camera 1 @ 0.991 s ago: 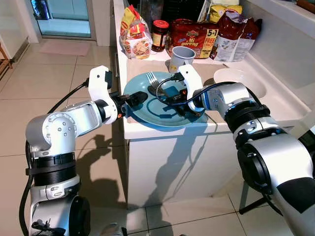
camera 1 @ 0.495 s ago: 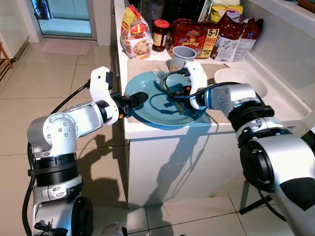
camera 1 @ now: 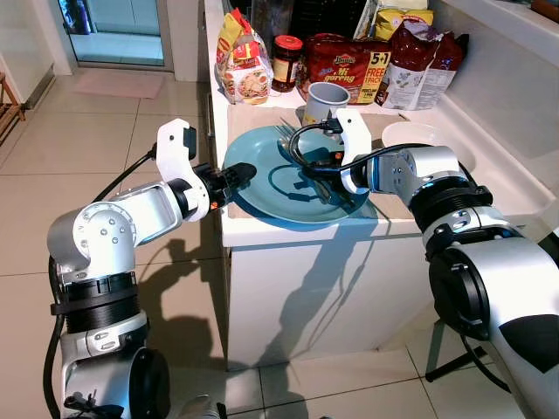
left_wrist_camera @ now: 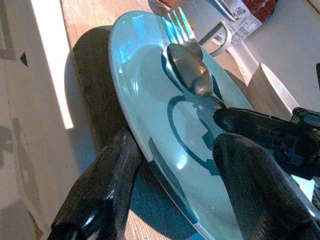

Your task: Setting the table

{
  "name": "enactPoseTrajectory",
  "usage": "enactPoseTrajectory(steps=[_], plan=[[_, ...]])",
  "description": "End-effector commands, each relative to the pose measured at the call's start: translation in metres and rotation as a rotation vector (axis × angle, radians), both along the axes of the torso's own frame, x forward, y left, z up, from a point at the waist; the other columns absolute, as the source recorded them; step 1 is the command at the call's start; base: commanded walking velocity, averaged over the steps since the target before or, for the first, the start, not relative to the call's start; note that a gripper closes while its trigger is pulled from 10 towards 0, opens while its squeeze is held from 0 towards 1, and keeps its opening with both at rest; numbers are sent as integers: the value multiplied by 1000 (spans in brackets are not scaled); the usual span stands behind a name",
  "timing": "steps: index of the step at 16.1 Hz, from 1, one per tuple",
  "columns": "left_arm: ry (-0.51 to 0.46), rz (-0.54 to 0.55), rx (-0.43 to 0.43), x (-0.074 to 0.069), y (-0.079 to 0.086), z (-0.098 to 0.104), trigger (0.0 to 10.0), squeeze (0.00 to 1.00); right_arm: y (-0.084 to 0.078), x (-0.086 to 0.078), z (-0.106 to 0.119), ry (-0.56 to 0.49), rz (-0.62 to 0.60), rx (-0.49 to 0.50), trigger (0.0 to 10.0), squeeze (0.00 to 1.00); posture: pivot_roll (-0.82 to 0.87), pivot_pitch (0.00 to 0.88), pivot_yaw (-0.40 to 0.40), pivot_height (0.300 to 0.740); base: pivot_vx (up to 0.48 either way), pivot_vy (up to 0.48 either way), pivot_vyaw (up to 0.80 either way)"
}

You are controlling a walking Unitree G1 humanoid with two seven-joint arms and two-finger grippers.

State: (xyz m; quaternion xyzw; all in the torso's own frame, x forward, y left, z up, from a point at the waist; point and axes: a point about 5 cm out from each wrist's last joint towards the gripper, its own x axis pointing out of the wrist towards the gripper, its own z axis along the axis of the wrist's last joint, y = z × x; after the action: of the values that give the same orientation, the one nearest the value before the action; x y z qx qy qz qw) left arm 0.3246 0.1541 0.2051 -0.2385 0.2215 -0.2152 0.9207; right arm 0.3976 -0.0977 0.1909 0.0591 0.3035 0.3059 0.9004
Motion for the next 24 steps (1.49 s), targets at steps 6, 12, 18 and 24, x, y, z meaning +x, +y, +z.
enactPoseTrajectory(steps=[6, 12, 18, 24], plan=[[-11, -13, -24, 0, -3, 6, 0, 0, -12, 5, 28, -45, -18, 66, 0, 0, 32, 0, -96, 740, 0, 0, 0], [-2, -1, -26, 2, -1, 6, 0, 0, -15, 4, 35, -57, -19, 73, 0, 0, 33, 0, -92, 740, 0, 0, 0], [-17, 26, -19, -2, 12, 11, 0, 0, -23, 6, 49, -91, -39, 91, 0, 0, 37, 0, -93, 740, 0, 0, 0], [-7, 201, 52, -12, 63, 12, 0, 0, -25, 7, 60, -125, -45, 116, 0, 0, 50, 0, -95, 740, 0, 0, 0]])
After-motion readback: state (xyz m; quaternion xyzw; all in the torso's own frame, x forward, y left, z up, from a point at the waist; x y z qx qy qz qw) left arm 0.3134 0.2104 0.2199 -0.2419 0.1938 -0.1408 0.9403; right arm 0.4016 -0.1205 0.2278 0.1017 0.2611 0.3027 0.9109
